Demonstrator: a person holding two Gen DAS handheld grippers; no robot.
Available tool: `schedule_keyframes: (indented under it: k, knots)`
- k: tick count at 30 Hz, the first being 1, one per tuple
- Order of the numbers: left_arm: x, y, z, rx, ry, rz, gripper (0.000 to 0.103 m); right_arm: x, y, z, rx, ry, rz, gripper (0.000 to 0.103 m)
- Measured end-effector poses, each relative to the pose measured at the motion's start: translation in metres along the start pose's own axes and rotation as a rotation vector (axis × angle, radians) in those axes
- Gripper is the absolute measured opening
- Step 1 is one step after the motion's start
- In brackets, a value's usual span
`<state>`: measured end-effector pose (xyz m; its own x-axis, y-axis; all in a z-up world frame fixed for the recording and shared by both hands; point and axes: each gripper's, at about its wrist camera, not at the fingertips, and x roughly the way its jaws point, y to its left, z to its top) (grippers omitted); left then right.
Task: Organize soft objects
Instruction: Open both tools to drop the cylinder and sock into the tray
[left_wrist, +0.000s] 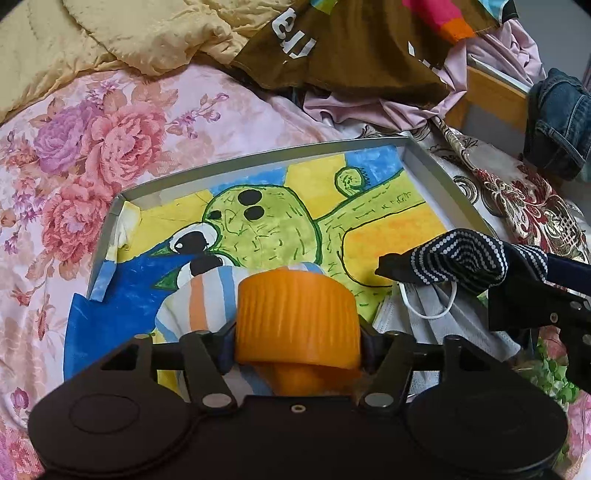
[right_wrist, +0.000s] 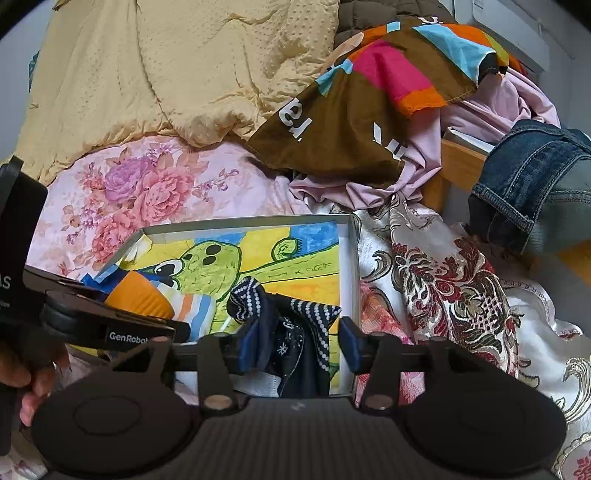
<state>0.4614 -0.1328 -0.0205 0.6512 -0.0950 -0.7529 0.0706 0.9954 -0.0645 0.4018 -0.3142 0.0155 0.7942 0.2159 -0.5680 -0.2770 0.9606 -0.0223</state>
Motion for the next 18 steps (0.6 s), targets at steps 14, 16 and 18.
schedule_keyframes:
  k: [14, 16, 18]
  knots:
    - [-0.013, 0.008, -0.004, -0.007, -0.048, 0.012, 0.094, -0.011, -0.003, -0.009, 0.05, -0.011, -0.019, 0.088]
    - [-0.016, 0.011, -0.005, -0.015, -0.05, 0.013, 0.094, -0.015, -0.003, -0.011, 0.057, -0.015, -0.02, 0.09]
    - [-0.021, 0.015, -0.006, -0.025, -0.055, 0.011, 0.094, -0.02, -0.002, -0.012, 0.065, -0.026, -0.023, 0.093]
